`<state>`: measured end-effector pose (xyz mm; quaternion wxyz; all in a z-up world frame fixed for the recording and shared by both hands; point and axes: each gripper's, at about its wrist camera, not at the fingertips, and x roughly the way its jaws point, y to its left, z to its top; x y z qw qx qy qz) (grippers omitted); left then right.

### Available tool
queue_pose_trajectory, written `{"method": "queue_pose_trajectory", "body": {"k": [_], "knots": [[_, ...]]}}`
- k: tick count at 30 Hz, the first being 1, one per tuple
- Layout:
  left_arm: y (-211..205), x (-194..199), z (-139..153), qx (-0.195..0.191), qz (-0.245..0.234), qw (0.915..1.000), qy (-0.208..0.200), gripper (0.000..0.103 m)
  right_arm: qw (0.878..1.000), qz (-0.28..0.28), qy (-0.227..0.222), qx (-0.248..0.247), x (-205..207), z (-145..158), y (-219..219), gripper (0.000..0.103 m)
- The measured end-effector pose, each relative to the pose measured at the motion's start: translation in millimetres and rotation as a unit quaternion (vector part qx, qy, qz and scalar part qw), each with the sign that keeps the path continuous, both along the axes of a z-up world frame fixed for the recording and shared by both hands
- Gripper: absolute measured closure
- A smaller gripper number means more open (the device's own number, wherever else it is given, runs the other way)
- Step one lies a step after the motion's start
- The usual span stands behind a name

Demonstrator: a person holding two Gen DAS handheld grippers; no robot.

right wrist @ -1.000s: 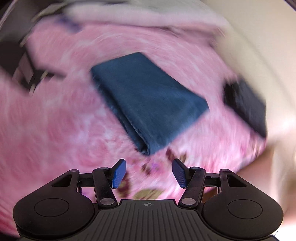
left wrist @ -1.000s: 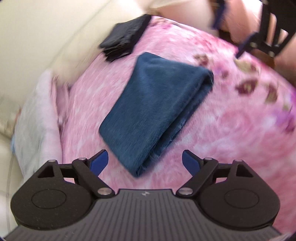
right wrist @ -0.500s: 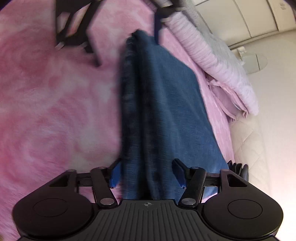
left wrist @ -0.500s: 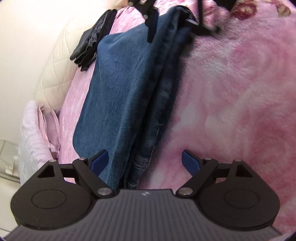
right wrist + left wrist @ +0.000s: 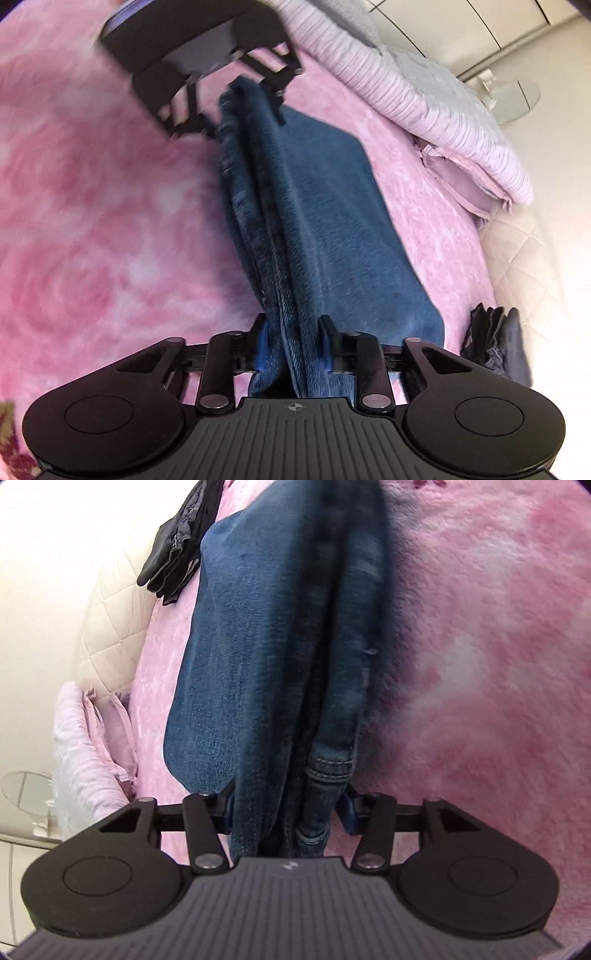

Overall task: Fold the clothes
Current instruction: 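Grasp the folded blue jeans edge with both tools side by side, then lift the blue jeans with both tools and carry toward the dark jeans stack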

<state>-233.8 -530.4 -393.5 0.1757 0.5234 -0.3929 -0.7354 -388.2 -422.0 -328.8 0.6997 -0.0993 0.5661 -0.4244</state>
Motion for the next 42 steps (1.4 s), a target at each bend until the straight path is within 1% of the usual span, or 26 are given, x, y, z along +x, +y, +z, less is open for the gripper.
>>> {"method": "queue_pose_trajectory", "body": {"k": [1, 2, 3, 4, 5, 8, 9, 11, 13, 14, 15, 17, 20, 23, 27, 30, 34, 38, 42], "knots": [[-2, 0, 2, 0.008, 0.004, 1.0, 0.004, 0.058, 1.0, -0.006, 0.01, -0.005, 3, -7, 6, 0.046], [-5, 0, 3, 0.015, 0.006, 0.9999, 0.006, 0.058, 1.0, -0.014, 0.012, -0.009, 7, -14, 12, 0.034], [-7, 0, 4, 0.022, 0.008, 0.9997, 0.008, 0.058, 1.0, -0.02, 0.01, -0.01, 11, -21, 16, 0.033], [-9, 0, 5, 0.028, 0.01, 0.9995, 0.01, 0.058, 1.0, -0.023, 0.013, -0.012, 15, -28, 19, 0.032], [-12, 0, 7, 0.035, 0.012, 0.9992, 0.012, 0.058, 0.999, -0.019, 0.025, -0.02, 20, -38, 20, 0.032], [-13, -2, 9, 0.044, 0.005, 0.9989, 0.012, 0.057, 0.994, 0.023, 0.077, -0.074, 24, -60, 19, 0.033], [-12, -2, 10, 0.044, 0.002, 0.999, 0.009, 0.057, 0.993, 0.022, 0.085, -0.084, 20, -61, 12, 0.033], [-10, -3, 10, 0.04, -0.009, 0.9991, 0.0, 0.056, 0.992, 0.009, 0.09, -0.09, 10, -59, -4, 0.033], [-11, -6, 9, 0.041, -0.014, 0.999, -0.014, 0.056, 0.995, 0.008, 0.073, -0.072, 1, -53, -16, 0.034], [-12, -8, 12, 0.047, -0.01, 0.9986, -0.02, 0.058, 0.995, 0.02, 0.076, -0.065, -1, -52, -17, 0.038], [-13, -9, 15, 0.053, -0.006, 0.9983, -0.022, 0.058, 0.994, 0.038, 0.084, -0.056, -1, -50, -16, 0.06], [-11, -9, 26, 0.06, -0.006, 0.9978, -0.027, 0.061, 0.993, 0.056, 0.092, -0.045, -3, -43, -12, 0.069], [-3, -10, 50, 0.072, -0.009, 0.9969, -0.032, 0.064, 0.996, 0.034, 0.074, -0.036, -9, -15, -16, 0.077], [8, -10, 81, 0.094, -0.002, 0.9951, -0.032, 0.065, 0.997, 0.021, 0.067, -0.022, -13, 24, -18, 0.08], [35, -4, 127, 0.112, -0.001, 0.9932, -0.031, 0.066, 0.997, 0.034, 0.069, -0.002, -16, 82, -3, 0.081], [58, 1, 155, 0.124, 0.001, 0.9917, -0.034, 0.066, 0.997, 0.042, 0.064, 0.026, -13, 116, 25, 0.081], [88, 5, 186, 0.144, -0.004, 0.9889, -0.036, 0.066, 0.996, 0.041, 0.06, 0.052, -13, 152, 62, 0.082], [116, 10, 213, 0.16, -0.009, 0.9865, -0.035, 0.066, 0.996, 0.035, 0.062, 0.057, -13, 178, 100, 0.082], [140, 13, 237, 0.159, -0.011, 0.9867, -0.034, 0.067, 0.996, 0.026, 0.061, 0.052, -15, 198, 129, 0.082]]}}
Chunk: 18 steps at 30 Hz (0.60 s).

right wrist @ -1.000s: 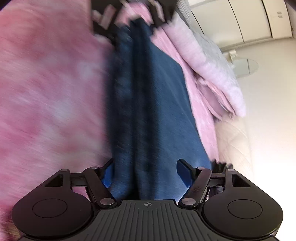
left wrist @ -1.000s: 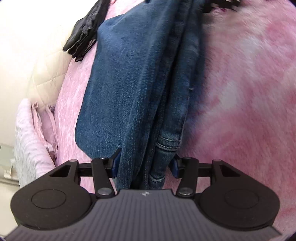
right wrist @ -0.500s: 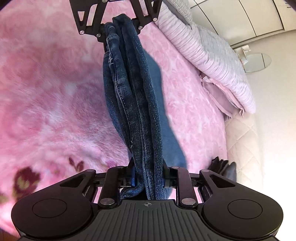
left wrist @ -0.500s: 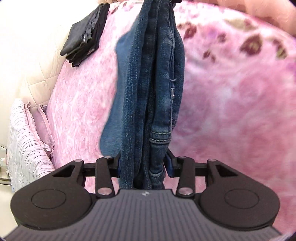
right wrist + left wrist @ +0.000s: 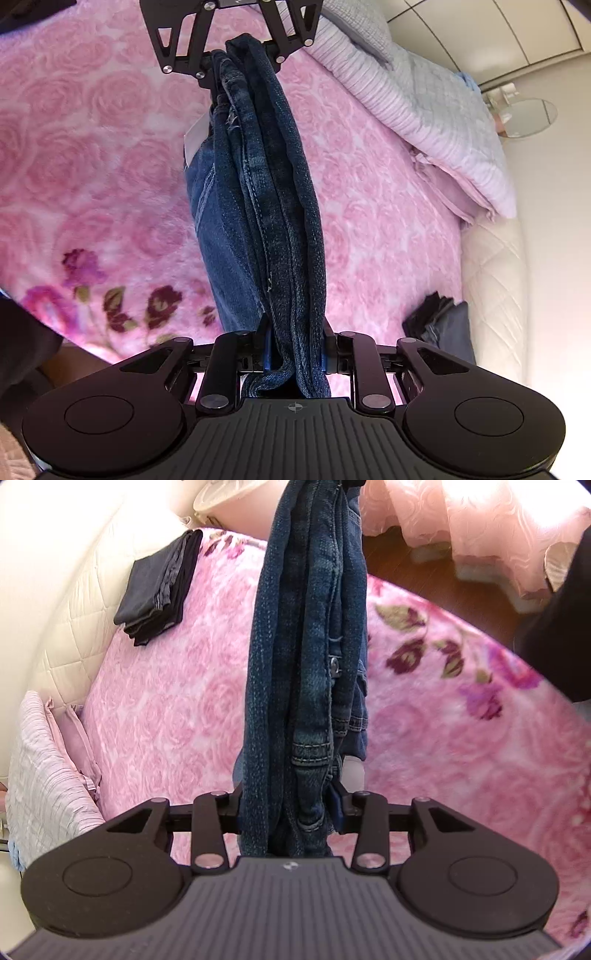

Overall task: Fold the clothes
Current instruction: 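Lift the blue jeans with both tools and carry toward the dark jeans stack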

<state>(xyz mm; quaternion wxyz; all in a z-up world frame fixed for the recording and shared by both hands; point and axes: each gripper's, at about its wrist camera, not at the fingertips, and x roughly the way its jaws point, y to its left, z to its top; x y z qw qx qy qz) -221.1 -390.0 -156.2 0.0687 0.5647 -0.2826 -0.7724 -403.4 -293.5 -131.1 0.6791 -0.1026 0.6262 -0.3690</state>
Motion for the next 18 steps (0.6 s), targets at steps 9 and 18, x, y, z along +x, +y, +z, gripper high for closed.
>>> {"method": "queue_pose_trajectory", "body": {"k": [9, 18], "knots": [[10, -34, 40, -0.018, -0.006, 0.9998, -0.001, 0.067, 1.0, 0.001, -0.007, -0.017, -25, 42, 18, 0.082], [-17, -132, 57, -0.029, 0.009, 0.9995, -0.004, 0.067, 0.999, 0.023, -0.016, -0.032, -117, 59, -11, 0.082]]}}
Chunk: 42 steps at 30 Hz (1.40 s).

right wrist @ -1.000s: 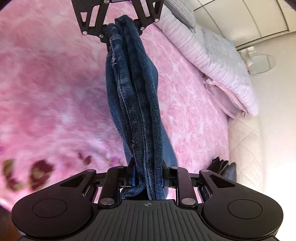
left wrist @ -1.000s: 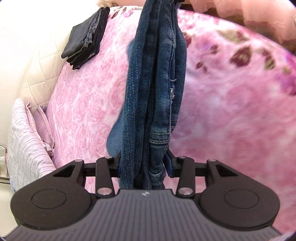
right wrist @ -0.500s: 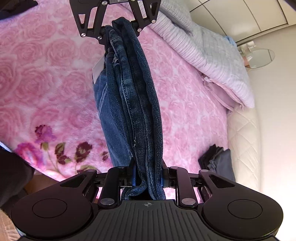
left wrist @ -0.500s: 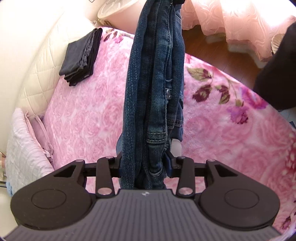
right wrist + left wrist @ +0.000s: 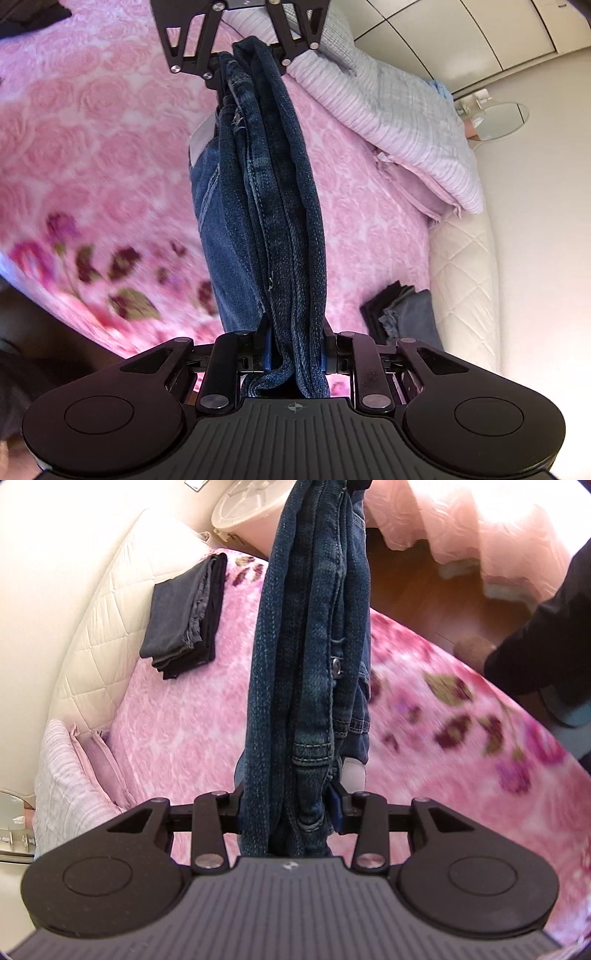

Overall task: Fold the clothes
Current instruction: 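Lift the blue jeans with both tools and carry toward the dark jeans stack, then lower the blue jeans onto the dark folded jeans stack with both tools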

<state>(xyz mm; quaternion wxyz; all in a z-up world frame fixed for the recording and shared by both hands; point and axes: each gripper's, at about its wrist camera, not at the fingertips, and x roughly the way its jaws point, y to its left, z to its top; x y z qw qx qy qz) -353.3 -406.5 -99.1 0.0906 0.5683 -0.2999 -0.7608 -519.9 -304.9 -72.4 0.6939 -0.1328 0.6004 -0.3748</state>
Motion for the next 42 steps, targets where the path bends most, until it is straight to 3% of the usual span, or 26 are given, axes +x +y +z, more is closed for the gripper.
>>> {"method": "queue_pose_trajectory", "body": {"k": [9, 17, 25, 32, 35, 37, 40, 42], "knots": [[-41, -130, 9, 0.02, 0.039, 0.999, 0.002, 0.068, 1.0, 0.028, -0.008, 0.007, -137, 9, -66, 0.082], [-96, -210, 22, 0.013, 0.038, 0.9991, 0.015, 0.068, 1.0, 0.027, 0.0, 0.004, -217, 23, -127, 0.082], [-187, -289, 37, -0.03, -0.008, 0.9987, 0.041, 0.068, 0.999, -0.003, 0.029, -0.032, -274, 40, -207, 0.082], [-292, -378, 48, -0.098, 0.023, 0.9932, 0.057, 0.068, 0.995, 0.004, 0.042, -0.085, -343, 51, -325, 0.082], [-328, -418, 28, -0.141, 0.056, 0.9863, 0.065, 0.068, 0.989, 0.023, 0.049, -0.135, -378, 35, -380, 0.082], [-347, -438, -4, -0.163, 0.081, 0.9808, 0.069, 0.068, 0.984, 0.033, 0.044, -0.17, -400, 12, -410, 0.082], [-370, -466, -89, -0.168, 0.099, 0.9798, 0.046, 0.067, 0.983, 0.038, 0.028, -0.175, -426, -54, -445, 0.082], [-378, -482, -158, -0.133, 0.104, 0.9856, 0.008, 0.065, 0.99, 0.041, 0.026, -0.133, -438, -117, -461, 0.081]]}}
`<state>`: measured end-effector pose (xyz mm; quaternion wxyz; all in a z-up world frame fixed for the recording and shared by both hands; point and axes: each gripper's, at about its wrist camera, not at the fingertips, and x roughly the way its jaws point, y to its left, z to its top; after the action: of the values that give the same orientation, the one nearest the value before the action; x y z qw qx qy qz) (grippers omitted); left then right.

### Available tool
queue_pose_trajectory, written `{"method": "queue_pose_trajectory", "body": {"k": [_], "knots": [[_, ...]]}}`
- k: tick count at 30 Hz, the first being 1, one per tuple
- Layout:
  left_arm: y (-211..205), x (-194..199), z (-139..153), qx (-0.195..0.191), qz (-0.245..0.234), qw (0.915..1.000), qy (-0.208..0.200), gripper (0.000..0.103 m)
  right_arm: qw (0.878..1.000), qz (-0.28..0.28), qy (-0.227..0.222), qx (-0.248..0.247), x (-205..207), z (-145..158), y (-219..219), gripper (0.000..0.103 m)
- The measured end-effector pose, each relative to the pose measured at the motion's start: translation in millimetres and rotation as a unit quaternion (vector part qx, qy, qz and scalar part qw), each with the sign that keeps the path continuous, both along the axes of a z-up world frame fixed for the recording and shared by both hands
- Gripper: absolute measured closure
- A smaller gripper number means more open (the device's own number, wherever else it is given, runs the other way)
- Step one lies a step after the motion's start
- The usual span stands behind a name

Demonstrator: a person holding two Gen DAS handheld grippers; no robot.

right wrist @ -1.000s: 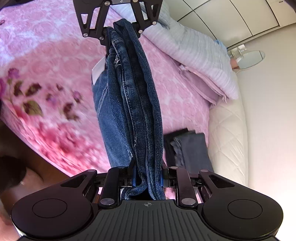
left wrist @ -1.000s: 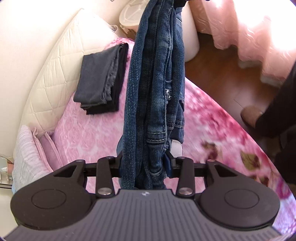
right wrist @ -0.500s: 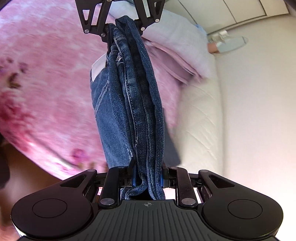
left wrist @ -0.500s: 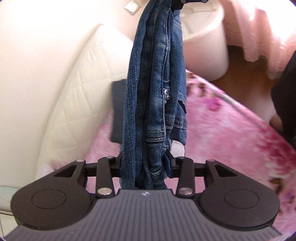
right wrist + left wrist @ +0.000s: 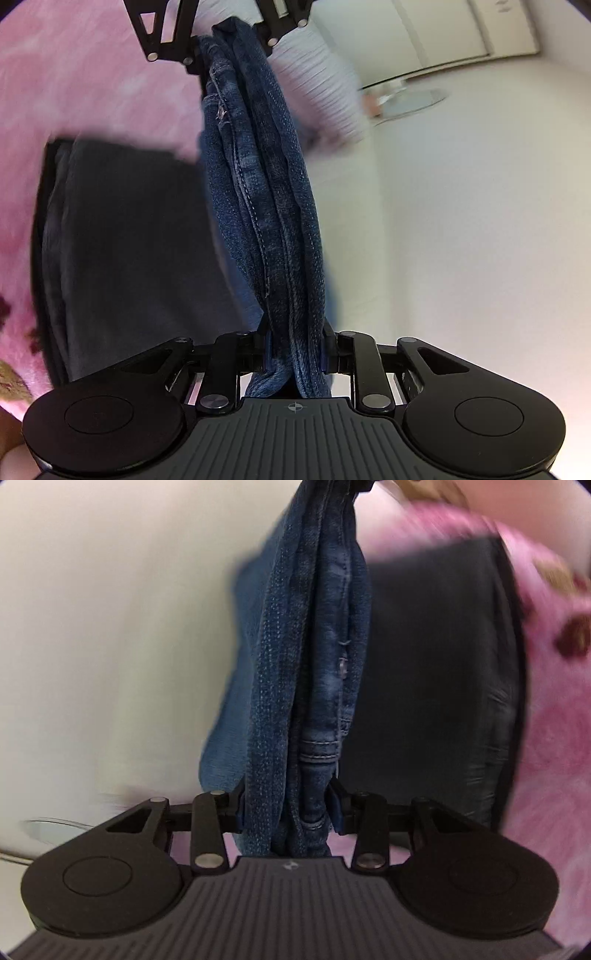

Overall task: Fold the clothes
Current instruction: 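Lower the blue jeans onto the dark folded jeans stack with both tools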

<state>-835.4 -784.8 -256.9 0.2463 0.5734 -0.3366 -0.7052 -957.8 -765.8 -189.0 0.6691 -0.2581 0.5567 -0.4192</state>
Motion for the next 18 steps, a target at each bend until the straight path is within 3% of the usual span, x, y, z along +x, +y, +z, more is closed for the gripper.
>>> {"method": "queue_pose_trajectory", "body": {"k": [2, 5, 13, 15, 18], "knots": [[4, -8, -51, 0.032, 0.009, 0.999, -0.03, 0.063, 0.998, 0.005, 0.012, 0.069, -6, -58, -7, 0.082], [18, -3, -68, -0.011, 0.023, 0.9997, -0.001, 0.065, 0.996, 0.017, 0.011, 0.084, -14, -93, 4, 0.08], [1, 10, -41, 0.021, -0.006, 0.9997, 0.004, 0.067, 0.992, 0.016, -0.035, 0.121, -33, -58, -3, 0.083], [5, 17, -35, 0.014, -0.006, 0.9997, 0.017, 0.067, 0.993, 0.016, -0.038, 0.109, -32, -48, 1, 0.084], [7, 24, -51, 0.017, -0.009, 0.9997, 0.013, 0.067, 0.993, 0.018, -0.04, 0.11, -30, -48, 20, 0.084]]}}
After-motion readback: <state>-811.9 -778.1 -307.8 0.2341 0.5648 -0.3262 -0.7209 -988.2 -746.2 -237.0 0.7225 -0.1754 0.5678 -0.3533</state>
